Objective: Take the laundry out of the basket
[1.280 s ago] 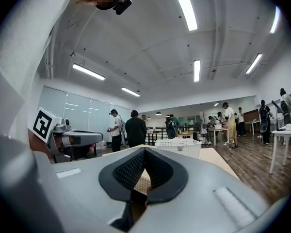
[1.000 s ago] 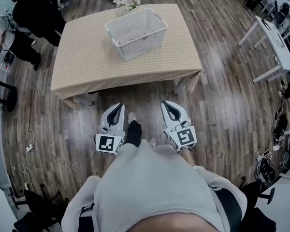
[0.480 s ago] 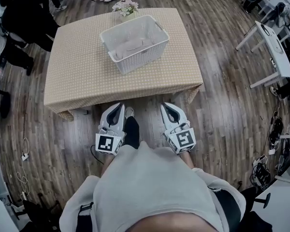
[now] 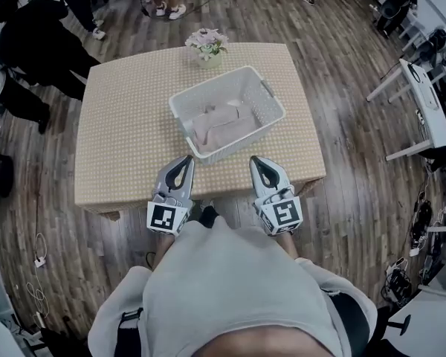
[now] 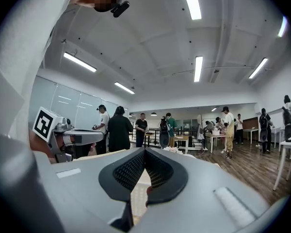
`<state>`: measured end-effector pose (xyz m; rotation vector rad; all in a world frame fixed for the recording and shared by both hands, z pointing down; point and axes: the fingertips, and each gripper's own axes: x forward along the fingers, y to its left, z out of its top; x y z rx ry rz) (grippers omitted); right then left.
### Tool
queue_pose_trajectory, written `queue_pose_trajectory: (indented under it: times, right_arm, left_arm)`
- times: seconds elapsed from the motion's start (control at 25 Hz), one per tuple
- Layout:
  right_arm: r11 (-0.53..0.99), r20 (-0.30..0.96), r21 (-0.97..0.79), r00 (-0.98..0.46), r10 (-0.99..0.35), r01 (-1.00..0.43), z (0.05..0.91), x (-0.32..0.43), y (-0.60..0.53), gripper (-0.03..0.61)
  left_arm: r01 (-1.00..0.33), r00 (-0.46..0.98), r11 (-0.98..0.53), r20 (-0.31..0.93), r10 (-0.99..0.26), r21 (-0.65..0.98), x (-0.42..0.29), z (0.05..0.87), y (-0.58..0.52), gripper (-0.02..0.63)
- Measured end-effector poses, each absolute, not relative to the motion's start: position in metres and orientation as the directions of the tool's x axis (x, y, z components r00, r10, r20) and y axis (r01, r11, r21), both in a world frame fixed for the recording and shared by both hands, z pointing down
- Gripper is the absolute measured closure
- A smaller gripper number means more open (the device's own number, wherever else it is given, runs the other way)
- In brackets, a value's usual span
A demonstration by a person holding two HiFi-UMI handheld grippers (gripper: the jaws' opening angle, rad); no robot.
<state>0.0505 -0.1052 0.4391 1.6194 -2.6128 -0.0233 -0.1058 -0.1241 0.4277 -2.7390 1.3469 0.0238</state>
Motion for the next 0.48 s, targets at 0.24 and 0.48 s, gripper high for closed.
queue_pose_trajectory:
  times: [0.24,0.48]
  right_arm:
    - [0.429,0.027,0.059,-0.428,-0.903,-0.901,0.426,0.041,-0.192,0.58]
    - [0.4,0.025,0.073,-0.399,-0.917,-0.914,0.422,0.04,-0.247,0.58]
  left_arm:
    - [-0.811,0.584,-0.578,-0.079,-0.808,-0.09,-0.136,0.414,-0.21,0.603]
    - [-0.824,0.566,-0.56,-0.076,-0.821,-0.084,-0.161,0.415,-0.256,0.603]
